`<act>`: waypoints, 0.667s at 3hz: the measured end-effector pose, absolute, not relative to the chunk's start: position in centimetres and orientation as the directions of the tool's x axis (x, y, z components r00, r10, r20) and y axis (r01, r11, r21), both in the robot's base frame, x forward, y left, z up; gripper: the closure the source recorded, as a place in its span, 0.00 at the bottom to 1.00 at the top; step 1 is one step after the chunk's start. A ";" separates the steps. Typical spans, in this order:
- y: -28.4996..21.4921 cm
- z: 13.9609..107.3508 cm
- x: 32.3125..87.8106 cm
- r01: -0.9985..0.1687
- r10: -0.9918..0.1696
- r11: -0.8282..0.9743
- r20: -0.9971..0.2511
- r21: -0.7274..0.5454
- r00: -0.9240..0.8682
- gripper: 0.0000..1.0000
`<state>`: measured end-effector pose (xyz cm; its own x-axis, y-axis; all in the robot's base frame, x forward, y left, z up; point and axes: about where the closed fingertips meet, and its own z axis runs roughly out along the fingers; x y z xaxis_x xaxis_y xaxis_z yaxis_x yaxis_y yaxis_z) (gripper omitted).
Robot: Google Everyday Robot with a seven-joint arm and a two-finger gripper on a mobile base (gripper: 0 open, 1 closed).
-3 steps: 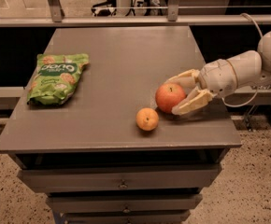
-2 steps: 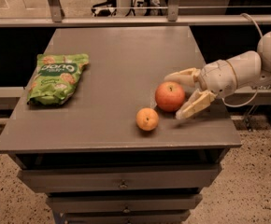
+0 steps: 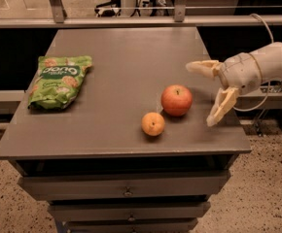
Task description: Move apple near orange
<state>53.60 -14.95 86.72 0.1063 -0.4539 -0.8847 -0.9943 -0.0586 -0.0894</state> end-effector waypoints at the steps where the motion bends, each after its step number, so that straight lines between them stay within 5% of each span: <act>1: -18.6 89.9 54.6 -0.985 -0.523 0.022 -0.841 -0.170 0.134 0.00; 2: -19.1 90.7 55.1 -0.981 -0.529 0.037 -0.836 -0.192 0.143 0.00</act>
Offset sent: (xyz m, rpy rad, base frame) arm 0.0087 -0.0318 0.0273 -0.0599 -0.0716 -0.0783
